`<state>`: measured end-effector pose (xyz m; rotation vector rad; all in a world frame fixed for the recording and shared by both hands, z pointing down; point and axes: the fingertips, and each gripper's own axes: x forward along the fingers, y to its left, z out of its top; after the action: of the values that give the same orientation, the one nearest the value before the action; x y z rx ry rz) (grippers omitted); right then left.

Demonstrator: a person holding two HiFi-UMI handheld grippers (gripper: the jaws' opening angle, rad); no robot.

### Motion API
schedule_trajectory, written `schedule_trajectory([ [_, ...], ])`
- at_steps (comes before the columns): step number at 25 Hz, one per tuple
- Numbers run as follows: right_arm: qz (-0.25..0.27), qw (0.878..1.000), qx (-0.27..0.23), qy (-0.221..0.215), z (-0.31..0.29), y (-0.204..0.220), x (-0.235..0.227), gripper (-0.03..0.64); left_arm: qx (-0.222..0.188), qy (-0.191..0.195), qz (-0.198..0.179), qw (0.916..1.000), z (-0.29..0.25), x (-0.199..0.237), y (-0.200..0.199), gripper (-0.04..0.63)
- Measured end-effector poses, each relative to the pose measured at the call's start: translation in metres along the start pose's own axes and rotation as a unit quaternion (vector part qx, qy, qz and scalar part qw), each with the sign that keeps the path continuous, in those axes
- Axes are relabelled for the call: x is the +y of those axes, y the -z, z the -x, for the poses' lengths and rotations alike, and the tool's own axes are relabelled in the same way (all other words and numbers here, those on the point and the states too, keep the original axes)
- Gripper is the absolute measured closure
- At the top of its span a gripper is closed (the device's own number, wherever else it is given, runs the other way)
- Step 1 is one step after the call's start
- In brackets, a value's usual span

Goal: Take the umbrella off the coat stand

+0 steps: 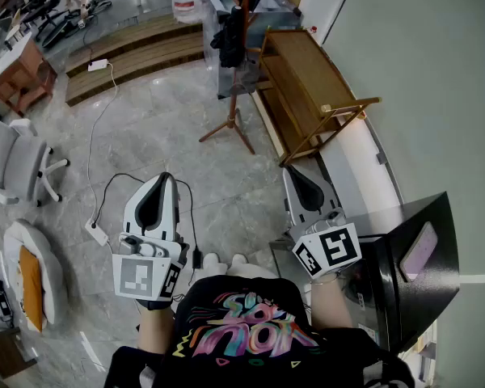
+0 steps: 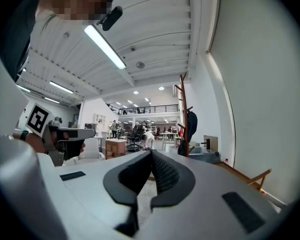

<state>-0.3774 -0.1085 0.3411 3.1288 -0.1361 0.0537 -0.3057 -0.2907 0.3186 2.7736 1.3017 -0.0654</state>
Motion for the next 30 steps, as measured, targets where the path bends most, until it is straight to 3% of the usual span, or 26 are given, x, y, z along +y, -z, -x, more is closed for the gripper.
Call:
schedule_trajectory([
  [19, -0.015, 0.998, -0.018, -0.054, -0.009, -0.002, -0.021, 0.601, -0.003, -0.053, -0.006, 0.9986, -0.009, -0.017, 0.004, 0.569],
  [30, -0.019, 0.999, -0.010, -0.043, -0.098, 0.016, -0.081, 0.601, -0.002, -0.046, -0.002, 0.9990, -0.109, 0.027, 0.026, 0.569],
])
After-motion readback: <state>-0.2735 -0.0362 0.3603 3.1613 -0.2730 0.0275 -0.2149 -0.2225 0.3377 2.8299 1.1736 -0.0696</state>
